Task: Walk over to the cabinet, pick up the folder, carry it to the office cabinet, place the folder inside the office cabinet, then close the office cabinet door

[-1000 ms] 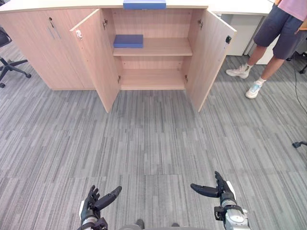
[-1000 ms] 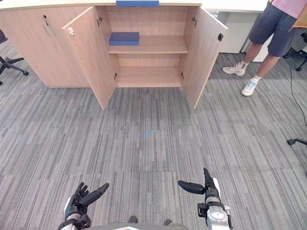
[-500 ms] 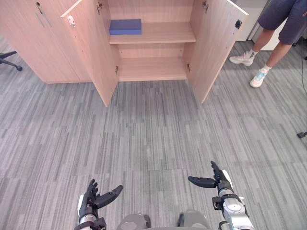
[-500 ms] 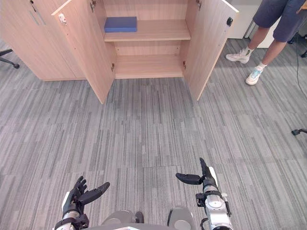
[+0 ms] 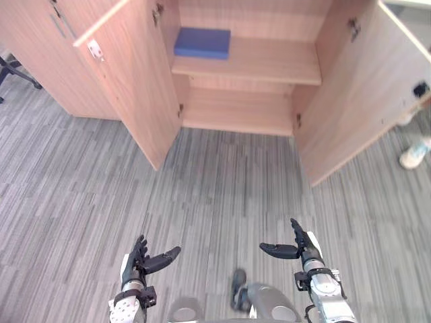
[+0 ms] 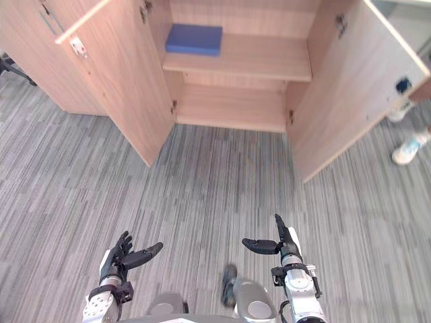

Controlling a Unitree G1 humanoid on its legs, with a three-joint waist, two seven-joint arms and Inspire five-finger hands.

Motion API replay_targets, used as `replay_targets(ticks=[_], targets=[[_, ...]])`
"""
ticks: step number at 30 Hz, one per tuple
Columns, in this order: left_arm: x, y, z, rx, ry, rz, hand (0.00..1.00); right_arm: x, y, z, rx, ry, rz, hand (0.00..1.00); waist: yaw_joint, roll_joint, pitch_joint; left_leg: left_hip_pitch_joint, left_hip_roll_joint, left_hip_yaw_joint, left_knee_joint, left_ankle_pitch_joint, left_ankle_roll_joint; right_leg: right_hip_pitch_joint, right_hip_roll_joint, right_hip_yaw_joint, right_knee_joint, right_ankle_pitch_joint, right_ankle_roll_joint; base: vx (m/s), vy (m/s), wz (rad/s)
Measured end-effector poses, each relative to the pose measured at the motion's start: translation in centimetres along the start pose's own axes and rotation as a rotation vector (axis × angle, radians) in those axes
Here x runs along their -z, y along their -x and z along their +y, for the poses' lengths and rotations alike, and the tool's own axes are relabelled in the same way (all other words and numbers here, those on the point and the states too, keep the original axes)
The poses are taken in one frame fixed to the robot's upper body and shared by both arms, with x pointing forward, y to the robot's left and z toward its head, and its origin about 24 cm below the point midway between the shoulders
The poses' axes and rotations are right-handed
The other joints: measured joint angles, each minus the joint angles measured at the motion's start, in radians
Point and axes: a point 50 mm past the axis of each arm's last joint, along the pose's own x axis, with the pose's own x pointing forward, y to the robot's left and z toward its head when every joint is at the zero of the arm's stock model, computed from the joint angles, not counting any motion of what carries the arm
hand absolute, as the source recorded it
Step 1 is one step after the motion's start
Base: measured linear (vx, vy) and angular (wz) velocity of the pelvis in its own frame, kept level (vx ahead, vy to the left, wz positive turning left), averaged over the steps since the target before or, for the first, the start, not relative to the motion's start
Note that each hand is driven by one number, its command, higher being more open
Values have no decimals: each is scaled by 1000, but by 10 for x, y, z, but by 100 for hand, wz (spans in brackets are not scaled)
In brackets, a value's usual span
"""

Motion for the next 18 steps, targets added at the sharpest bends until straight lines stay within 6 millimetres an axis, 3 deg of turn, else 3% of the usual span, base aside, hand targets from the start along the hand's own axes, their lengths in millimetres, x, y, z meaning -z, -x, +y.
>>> replay_targets(ticks=[2, 3, 4, 5, 6, 7, 9, 10, 11, 12, 13, 14, 16, 18], targets=[[1, 1, 0, 5, 1, 6, 100, -10, -6, 1, -3, -6, -29, 100, 29, -13, 7, -89, -45, -5, -151, -16, 1, 39, -15, 41, -17, -21, 20, 496, 18, -78], [7, 5, 2, -2, 0, 28, 100, -16, -11, 2, -6, -6, -48, 100, 49, -13, 10, -152, -72, -24, -390, 14, -24, 78, -26, 89, -17, -62, 47, 450, 80, -89], [10, 6, 4, -6, 0, 38, 100, -16, -11, 2, -7, -7, -45, 100, 54, -12, 10, -164, -79, -35, -488, 44, -32, 99, -30, 108, -16, -82, 59, 593, 153, -104], [16, 11, 7, -16, 0, 59, 100, -9, -10, 4, -7, -11, -18, 100, 68, -7, 7, -149, -81, -45, -655, 191, -35, 150, -34, 146, -16, -128, 78, 638, 230, -77], [19, 13, 9, -21, -2, 71, 100, -3, -9, 5, -9, -12, 5, 100, 80, -10, 2, -127, -78, -41, -654, 274, -20, 169, -43, 170, -9, -152, 84, 782, 289, -76], [19, 13, 12, -32, -4, 74, 100, 3, -8, 10, -20, -21, 37, 100, 81, -45, -13, -123, -106, -12, -622, 231, 19, 165, -82, 199, 30, -175, 82, 669, 256, -52], [15, 10, 9, -28, 4, 57, 100, 8, -5, 11, -23, -20, 55, 100, 77, -50, -16, -109, -110, 25, -570, 152, 45, 118, -114, 247, 167, -184, 103, 639, 256, -49], [16, 11, 8, -30, 7, 60, 100, 10, -5, 13, -31, -25, 60, 100, 77, -52, -17, -63, -113, 60, -550, 99, 67, 90, -134, 260, 293, -182, 131, 715, 298, -78], [19, 13, 10, -36, 6, 68, 100, 14, -5, 17, -45, -22, 78, 100, 73, -52, -17, 8, -115, 93, -550, 51, 78, 40, -156, 261, 477, -143, 208, 569, 224, -79], [20, 14, 11, -39, 3, 72, 100, 16, -4, 20, -57, -18, 88, 100, 66, -51, -16, 47, -116, 102, -558, 31, 79, 7, -167, 257, 585, -115, 253, 536, 186, -55], [19, 14, 14, -41, -8, 70, 100, 18, -3, 24, -80, -11, 99, 100, 45, -49, -14, 125, -118, 108, -578, 3, 84, -62, -190, 216, 787, -119, 247, 503, 107, -22], [17, 13, 16, -46, -16, 63, 100, 23, -1, 28, -99, -8, 117, 100, 27, -48, -14, 204, -118, 110, -618, -5, 84, -128, -210, 152, 897, -152, 190, 491, 68, -10], [13, 11, 18, -55, -25, 44, 100, 22, -1, 33, -120, 6, 113, 100, 9, -38, -15, 289, -109, 111, -697, -5, 83, -243, -222, 73, 876, -194, 131, 442, 0, -6], [7, 7, 17, -53, -26, 25, 100, 21, -1, 34, -127, 14, 113, 100, 1, -37, -15, 344, -97, 107, -741, -7, 77, -328, -203, 45, 679, -196, 128, 426, -53, 10]])
